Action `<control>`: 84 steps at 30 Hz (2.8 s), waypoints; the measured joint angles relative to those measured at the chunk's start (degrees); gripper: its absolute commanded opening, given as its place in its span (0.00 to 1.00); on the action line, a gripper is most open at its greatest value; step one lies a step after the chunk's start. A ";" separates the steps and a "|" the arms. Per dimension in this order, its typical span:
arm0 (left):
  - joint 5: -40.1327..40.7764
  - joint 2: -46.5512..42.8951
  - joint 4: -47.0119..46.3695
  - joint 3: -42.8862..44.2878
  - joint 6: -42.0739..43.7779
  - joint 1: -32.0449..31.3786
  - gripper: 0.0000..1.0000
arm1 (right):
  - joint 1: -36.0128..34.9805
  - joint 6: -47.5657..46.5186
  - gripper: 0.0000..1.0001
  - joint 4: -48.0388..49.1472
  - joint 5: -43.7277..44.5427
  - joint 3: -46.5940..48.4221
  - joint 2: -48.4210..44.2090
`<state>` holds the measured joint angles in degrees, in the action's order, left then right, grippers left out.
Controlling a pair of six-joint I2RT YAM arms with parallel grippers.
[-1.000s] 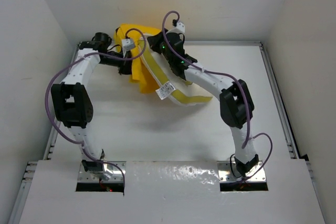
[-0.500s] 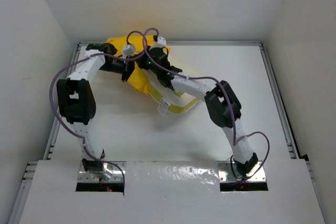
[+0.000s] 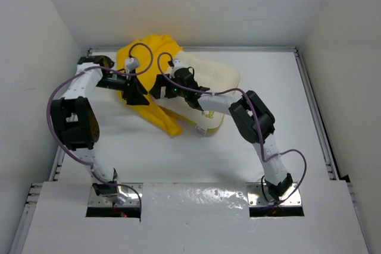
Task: Put the pillow into the pillowcase
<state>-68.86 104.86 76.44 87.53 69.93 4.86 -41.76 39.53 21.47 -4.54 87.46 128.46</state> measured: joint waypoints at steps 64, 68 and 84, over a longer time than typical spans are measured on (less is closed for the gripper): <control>29.73 16.87 -39.19 24.46 -44.70 -20.61 0.00 | 8.57 -3.32 0.00 -8.26 -27.89 -21.22 -12.63; 23.76 16.85 -31.39 26.05 -36.89 -20.46 0.00 | 8.31 -2.34 0.00 -8.22 -26.51 -17.55 -11.43; 11.72 12.90 -20.96 23.89 -20.46 -19.08 0.00 | 14.47 17.68 0.00 16.55 -2.95 -36.37 -26.75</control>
<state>-57.14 117.75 55.48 111.42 49.47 -14.22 -27.29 57.21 38.02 -7.49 51.09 101.71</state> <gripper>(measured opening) 0.007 0.046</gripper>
